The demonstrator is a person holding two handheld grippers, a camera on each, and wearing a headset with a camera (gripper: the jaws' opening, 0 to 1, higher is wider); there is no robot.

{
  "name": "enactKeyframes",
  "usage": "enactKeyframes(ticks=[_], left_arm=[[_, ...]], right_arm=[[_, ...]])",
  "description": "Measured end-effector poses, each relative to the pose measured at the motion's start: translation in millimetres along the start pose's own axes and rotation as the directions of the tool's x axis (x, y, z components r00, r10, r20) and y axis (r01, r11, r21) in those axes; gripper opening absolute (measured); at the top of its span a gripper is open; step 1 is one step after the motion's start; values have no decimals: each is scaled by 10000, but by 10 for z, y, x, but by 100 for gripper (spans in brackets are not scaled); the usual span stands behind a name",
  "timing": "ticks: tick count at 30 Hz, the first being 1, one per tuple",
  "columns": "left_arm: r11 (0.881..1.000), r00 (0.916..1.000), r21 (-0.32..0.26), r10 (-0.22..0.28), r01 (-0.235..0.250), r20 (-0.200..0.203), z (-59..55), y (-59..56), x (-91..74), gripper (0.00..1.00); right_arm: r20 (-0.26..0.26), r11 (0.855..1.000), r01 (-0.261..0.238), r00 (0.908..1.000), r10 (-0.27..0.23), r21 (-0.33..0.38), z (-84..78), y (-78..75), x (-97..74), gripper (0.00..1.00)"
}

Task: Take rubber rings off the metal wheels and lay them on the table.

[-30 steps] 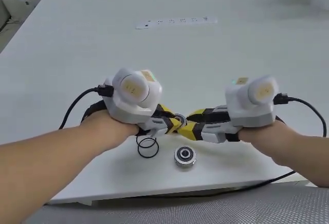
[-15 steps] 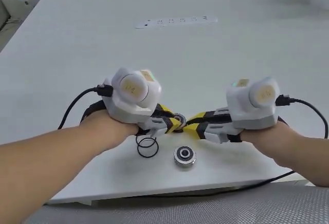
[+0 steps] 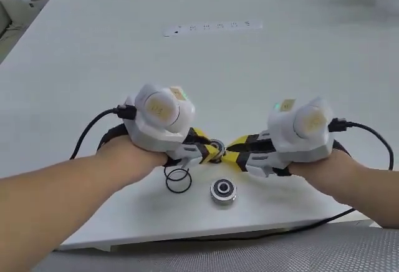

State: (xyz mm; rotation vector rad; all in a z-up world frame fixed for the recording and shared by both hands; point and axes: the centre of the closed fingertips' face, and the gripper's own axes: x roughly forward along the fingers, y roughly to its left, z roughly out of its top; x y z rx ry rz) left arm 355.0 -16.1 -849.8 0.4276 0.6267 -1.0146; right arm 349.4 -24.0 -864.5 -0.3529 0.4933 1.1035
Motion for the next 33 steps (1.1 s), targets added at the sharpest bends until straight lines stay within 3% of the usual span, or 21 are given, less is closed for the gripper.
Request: enactKeyframes(ticks=[8,17,22,28,33], left_arm=[[10000,10000,24,-15,15,-27,-5,11,4,13],[10000,10000,-47,13,-13,-34,-6,19,10,12],[9999,10000,-86,65,-65,-7,-8,19,12,12],[9999,9999,-104,108,-107,3,-8,13,13,12],[9999,9999,-99,100,-99,15,-7,15,15,12]], right_arm=[[4,9996,-136,9999,136,-250,-1,35,11,10],[29,9943,-158,9999,155,1054,-23,38,17,8],[-116,9934,-101,9999,115,1139,-28,48,15,7],[-450,9986,165,9988,-187,-494,-21,63,12,7],[-400,9992,151,9991,-166,-376,-26,48,12,7]])
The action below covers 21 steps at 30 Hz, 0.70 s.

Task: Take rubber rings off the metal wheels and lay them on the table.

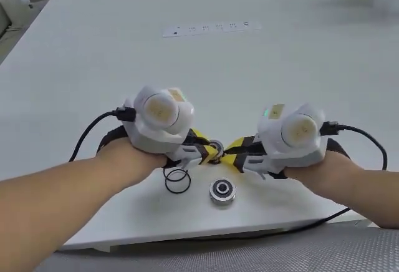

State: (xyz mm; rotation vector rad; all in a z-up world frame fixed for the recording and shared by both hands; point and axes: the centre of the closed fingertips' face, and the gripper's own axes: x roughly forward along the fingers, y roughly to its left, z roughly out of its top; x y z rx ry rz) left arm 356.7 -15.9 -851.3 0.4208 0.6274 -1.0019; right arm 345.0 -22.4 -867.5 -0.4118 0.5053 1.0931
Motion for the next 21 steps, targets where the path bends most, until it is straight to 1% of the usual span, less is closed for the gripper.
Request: enactKeyframes(ticks=[1,3,4,5,6,7,8,9,10,13,16,17,19,21], left_arm=[[10000,10000,-5,-2,2,6,1,0,0,12],[10000,10000,1,-5,5,8,2,1,0,12],[10000,10000,3,0,0,10,2,1,0,12],[10000,10000,6,1,-1,10,2,1,0,12],[10000,10000,2,7,-7,13,3,1,0,12],[10000,10000,9,13,-13,16,4,1,-1,12],[10000,10000,0,13,-13,35,7,-2,1,12],[10000,10000,2,23,-23,34,7,-3,0,12],[10000,10000,2,22,-22,39,8,-4,-1,12],[10000,10000,3,6,-6,42,8,0,-1,12],[10000,10000,-8,2,-2,48,7,0,-2,12],[10000,10000,-1,-4,4,43,8,-1,-2,12],[10000,10000,-1,-18,18,38,8,-2,-1,12],[10000,10000,-3,-16,16,36,7,-3,0,12]], right_arm=[[-3,10000,38,10000,-38,-56,2,5,1,7],[-193,9955,175,9996,-194,-929,7,4,-4,8],[-236,9943,175,9995,-201,-1055,5,13,-1,8],[-228,9954,170,9996,-192,-942,6,19,1,8],[-260,9949,192,9994,-219,-988,2,11,-7,8],[-227,9938,235,9994,-261,-1084,9,4,-7,10],[-192,9842,661,9973,-702,-1643,32,-78,-17,13],[-159,9881,494,9985,-523,-1457,34,-45,-5,13],[-193,9936,259,9994,-282,-1103,23,-16,-10,11],[-158,9928,216,9996,-236,-1180,20,-6,-6,9],[-132,9955,172,9997,-186,-928,19,-16,-4,9],[-72,9992,120,9999,-123,-389,15,-15,-1,9],[5,9996,37,10000,-38,294,7,-24,-3,9],[20,9984,27,10000,-28,561,6,-35,-7,9]])
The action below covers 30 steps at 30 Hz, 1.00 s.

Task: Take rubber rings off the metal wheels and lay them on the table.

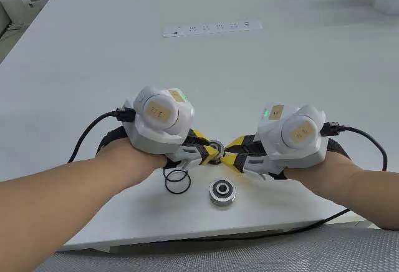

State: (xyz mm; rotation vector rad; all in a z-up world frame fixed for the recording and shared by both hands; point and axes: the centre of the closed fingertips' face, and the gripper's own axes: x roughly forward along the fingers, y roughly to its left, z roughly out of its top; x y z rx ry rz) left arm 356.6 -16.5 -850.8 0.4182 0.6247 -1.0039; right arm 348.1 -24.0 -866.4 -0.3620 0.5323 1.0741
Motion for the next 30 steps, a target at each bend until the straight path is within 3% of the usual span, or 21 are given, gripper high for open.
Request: enactKeyframes(ticks=[7,21,22,23,25,30], left_arm=[[10000,10000,-8,19,-19,-3,-1,0,-2,12],[9999,10000,-107,23,-24,-83,2,8,0,12],[9999,10000,-115,39,-39,-71,2,7,1,12],[9999,10000,-122,47,-48,-62,2,5,0,12],[9999,10000,-136,74,-75,-49,5,4,4,12],[9998,9999,-161,81,-82,-60,4,5,12,12]], right_arm=[[47,9969,-22,10000,18,788,-8,2,1,9],[-63,9968,37,10000,-32,800,-12,8,-1,6],[-130,9975,-313,9994,321,639,-16,64,7,2],[-215,9970,212,9996,-197,746,-32,13,-5,2],[-198,9990,34,9998,-25,450,-20,30,8,2],[76,9915,-213,9998,205,1284,-21,4,9,2]])
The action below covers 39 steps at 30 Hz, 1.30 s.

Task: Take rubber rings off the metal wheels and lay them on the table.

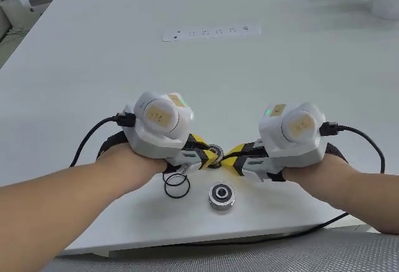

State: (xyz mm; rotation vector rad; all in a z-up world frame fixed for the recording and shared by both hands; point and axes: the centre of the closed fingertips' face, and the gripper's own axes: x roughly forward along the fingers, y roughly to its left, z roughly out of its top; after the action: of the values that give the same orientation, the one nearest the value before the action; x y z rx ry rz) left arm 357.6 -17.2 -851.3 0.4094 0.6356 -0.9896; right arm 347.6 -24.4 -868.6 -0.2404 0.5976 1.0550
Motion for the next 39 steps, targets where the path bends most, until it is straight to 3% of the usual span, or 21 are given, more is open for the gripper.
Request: enactKeyframes(ticks=[2,6,12,17,18,20,26,31,34,36,39], left_arm=[[10000,10000,3,8,-8,-4,-1,0,0,12],[10000,10000,9,45,-45,2,-2,-3,-2,12],[10000,10000,52,72,-72,-14,-3,-7,-5,12],[9999,10000,87,69,-69,25,-5,-24,-7,12],[9999,10000,95,65,-66,39,-4,-23,-5,12],[9999,10000,113,68,-69,33,-5,-26,-6,12],[9999,10000,151,32,-32,0,-8,-32,-7,12],[9998,10000,193,-30,30,-36,-9,-49,-11,12],[9998,10000,201,-25,26,-48,-6,-53,-10,12],[9997,10000,229,-26,28,-72,-8,-58,-10,12],[9995,9999,304,-64,67,-104,-4,-73,-10,12]], right_arm=[[28,9998,-18,10000,17,220,-6,-8,-2,1],[5,10000,-15,10000,15,-5,-8,16,-5,0],[220,9927,-214,9996,189,1187,-17,7,-14,0],[567,9639,-419,9980,279,2630,-43,-26,-44,0],[761,9488,-569,9965,348,3107,-29,-12,-61,0],[963,9322,-675,9947,353,3556,-3,-10,-88,0],[1050,9248,-711,9939,340,3737,12,-11,-108,0],[1364,9007,-836,9903,273,4263,65,-48,-140,0],[1355,9022,-829,9904,274,4232,72,-50,-140,0],[1478,8931,-947,9885,321,4398,94,-46,-155,0],[1538,8955,-1023,9874,383,4332,94,-38,-164,0]])
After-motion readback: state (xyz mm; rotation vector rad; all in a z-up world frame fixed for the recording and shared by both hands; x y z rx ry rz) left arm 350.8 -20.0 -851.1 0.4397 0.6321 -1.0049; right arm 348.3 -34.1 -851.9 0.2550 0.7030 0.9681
